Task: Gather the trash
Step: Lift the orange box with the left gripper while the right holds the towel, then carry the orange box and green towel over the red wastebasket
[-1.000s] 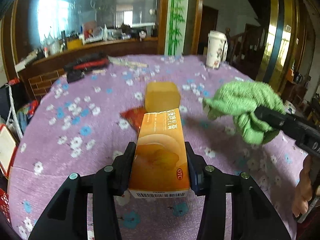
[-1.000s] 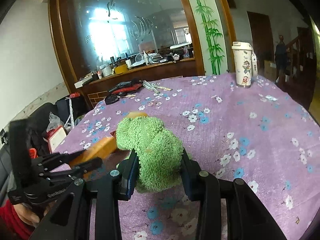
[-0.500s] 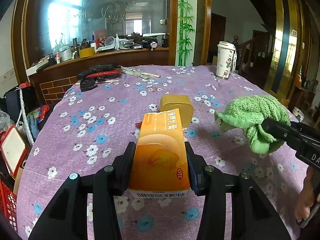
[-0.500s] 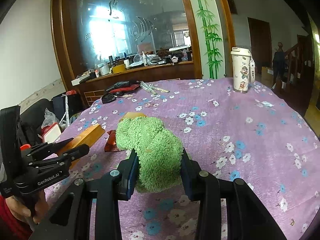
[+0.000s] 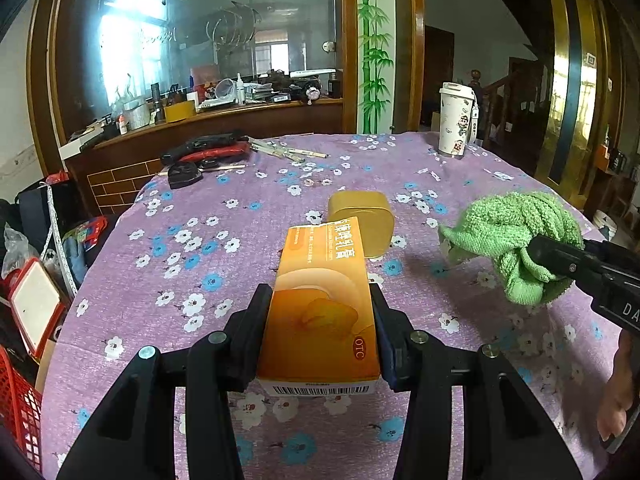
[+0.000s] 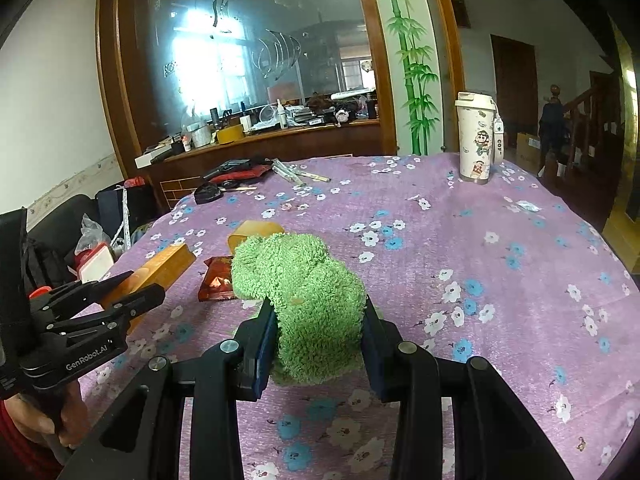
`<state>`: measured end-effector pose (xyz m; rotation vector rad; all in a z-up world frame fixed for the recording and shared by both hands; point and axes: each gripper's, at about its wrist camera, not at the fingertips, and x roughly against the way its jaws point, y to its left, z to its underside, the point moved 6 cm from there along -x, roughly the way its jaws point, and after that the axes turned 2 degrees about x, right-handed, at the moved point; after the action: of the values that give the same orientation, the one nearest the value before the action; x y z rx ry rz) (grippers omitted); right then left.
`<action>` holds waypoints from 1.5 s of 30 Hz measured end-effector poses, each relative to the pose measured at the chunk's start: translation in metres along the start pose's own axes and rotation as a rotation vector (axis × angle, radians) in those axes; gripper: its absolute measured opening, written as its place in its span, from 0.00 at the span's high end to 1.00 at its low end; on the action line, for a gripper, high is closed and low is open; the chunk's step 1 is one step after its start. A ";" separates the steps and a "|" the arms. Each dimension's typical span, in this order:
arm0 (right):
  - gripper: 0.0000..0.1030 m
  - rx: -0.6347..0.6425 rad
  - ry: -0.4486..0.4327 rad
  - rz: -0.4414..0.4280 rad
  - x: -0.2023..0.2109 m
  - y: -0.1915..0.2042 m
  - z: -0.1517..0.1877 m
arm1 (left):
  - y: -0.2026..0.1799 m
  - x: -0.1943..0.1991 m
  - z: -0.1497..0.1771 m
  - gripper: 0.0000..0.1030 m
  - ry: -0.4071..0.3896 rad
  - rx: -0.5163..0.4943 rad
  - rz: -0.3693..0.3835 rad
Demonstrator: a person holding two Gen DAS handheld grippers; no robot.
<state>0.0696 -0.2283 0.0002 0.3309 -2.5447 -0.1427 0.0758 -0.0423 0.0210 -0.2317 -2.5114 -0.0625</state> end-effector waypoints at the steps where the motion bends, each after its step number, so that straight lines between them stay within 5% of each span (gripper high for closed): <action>1: 0.61 0.000 0.000 0.001 0.000 0.000 0.000 | 0.000 0.000 0.000 0.56 0.000 0.000 -0.001; 23: 0.61 -0.091 0.043 0.011 0.020 -0.002 -0.001 | 0.010 0.035 -0.008 0.56 -0.050 -0.021 -0.063; 31: 0.60 -0.030 0.033 -0.052 0.051 0.052 0.001 | 0.031 0.081 0.002 0.56 -0.078 -0.008 -0.091; 45: 0.60 0.082 0.081 -0.166 0.048 0.152 0.013 | 0.103 0.140 0.031 0.56 -0.097 0.072 -0.171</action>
<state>-0.0075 -0.0937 0.0405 0.5695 -2.4461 -0.0857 -0.0354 0.0835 0.0766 0.0097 -2.6191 -0.0306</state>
